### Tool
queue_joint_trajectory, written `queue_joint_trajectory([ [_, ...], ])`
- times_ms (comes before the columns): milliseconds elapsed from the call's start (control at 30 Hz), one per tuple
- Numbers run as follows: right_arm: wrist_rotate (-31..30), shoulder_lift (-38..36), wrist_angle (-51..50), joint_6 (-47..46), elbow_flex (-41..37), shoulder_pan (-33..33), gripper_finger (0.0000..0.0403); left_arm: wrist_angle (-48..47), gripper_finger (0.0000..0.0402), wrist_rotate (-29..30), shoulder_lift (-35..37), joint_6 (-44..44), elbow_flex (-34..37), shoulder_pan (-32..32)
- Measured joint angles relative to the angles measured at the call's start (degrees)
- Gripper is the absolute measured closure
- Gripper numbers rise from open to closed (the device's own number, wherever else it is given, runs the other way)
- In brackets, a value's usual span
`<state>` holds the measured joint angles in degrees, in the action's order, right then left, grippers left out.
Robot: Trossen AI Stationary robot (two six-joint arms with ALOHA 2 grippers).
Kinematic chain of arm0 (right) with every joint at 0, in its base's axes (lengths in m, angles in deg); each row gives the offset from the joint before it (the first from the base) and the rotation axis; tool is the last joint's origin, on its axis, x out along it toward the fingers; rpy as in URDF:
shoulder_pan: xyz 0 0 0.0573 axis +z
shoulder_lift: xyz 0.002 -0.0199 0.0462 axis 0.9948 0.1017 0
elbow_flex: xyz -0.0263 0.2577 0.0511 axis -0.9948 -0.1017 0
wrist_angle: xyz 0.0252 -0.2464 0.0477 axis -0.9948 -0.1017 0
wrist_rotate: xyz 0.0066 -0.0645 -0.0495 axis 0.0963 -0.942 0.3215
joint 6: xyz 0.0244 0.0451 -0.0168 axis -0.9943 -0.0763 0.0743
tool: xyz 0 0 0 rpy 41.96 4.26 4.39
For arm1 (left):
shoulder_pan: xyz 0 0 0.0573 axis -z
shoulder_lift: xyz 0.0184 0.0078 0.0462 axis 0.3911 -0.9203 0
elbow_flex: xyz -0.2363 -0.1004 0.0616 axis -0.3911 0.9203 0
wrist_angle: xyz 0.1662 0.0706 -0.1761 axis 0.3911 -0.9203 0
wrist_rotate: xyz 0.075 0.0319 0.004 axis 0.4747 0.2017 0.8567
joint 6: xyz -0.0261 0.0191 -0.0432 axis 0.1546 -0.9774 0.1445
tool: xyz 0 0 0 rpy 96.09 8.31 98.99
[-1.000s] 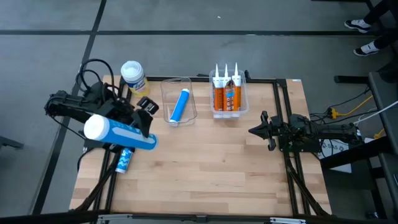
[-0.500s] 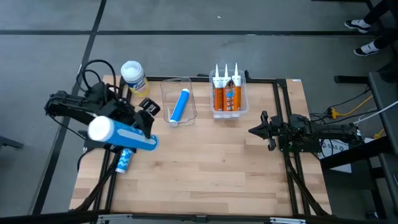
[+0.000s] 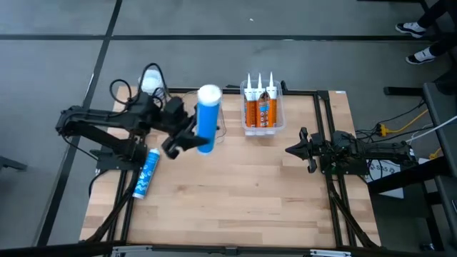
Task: Pick & place silicon tubes, Sealant and Lysol wipes
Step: Put the right blue sealant into the left transparent bin
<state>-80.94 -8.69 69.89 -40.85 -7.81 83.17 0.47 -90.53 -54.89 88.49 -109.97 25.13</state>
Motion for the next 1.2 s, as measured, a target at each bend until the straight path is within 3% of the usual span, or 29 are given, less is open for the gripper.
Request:
queue_joint_trajectory([
  [533,0.00,0.00,0.00,0.00,0.00,-0.02,0.0391,-10.49,0.0187,15.76,-1.03,7.41,0.00,-2.58],
  [1200,0.00,0.00,0.00,0.03,0.00,-0.02,0.0391,-15.71,0.0187,20.18,-1.01,8.12,0.00,0.82],
])
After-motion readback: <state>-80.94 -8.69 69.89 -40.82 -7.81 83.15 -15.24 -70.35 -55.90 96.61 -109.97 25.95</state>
